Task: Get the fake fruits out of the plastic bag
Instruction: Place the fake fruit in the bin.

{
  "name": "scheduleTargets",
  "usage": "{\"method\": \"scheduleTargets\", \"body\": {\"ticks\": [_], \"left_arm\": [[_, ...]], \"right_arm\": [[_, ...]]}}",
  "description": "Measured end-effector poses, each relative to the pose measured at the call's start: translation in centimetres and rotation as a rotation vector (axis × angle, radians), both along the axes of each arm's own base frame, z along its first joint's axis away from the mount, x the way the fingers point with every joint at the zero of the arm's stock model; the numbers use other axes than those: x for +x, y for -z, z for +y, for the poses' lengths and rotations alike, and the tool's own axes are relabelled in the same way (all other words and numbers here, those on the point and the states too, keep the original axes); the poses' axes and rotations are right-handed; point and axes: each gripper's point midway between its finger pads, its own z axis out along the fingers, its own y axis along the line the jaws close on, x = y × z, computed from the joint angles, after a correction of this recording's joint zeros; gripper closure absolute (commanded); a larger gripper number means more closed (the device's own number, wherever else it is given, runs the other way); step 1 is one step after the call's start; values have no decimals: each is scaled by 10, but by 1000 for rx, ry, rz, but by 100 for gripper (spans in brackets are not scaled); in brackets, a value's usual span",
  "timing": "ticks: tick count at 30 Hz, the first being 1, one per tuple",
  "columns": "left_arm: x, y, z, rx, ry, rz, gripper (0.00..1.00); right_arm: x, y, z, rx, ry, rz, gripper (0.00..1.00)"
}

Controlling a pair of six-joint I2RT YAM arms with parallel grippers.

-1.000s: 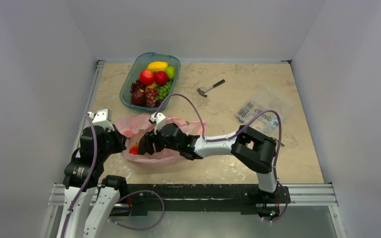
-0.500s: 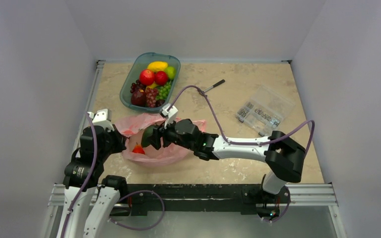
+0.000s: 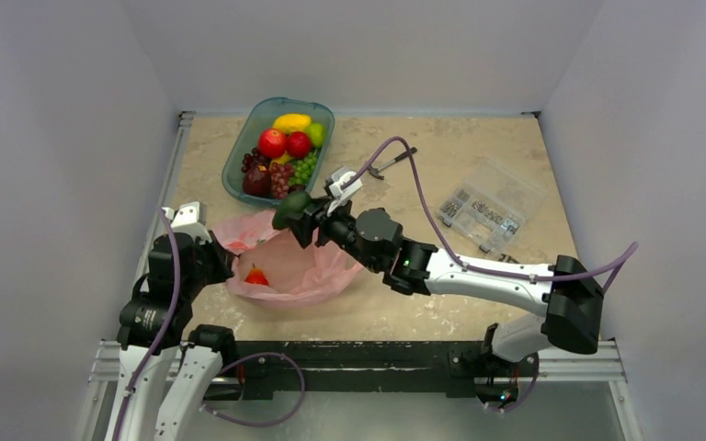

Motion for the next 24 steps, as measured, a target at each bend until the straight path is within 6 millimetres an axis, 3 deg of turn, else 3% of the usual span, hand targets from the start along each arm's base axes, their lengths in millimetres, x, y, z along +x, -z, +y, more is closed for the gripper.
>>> {"method": "scheduleTargets", "body": {"ticks": [6, 9, 16, 20, 24], "left_arm": [[0, 0, 0, 1, -2, -1, 100], [0, 0, 1, 2, -4, -3, 100], [0, -1, 1, 3, -6, -6, 100], [0, -1, 2, 4, -9, -8, 100], [0, -1, 2, 4, -9, -9, 100]], "right_arm": [[35, -48, -2, 8, 140, -142, 100], [61, -52, 3, -24, 217, -183, 100], [143, -26, 20, -146, 380, -196, 100], [195, 4, 23, -219, 448, -173, 100], [233, 33, 22, -256, 487, -137, 100]]}}
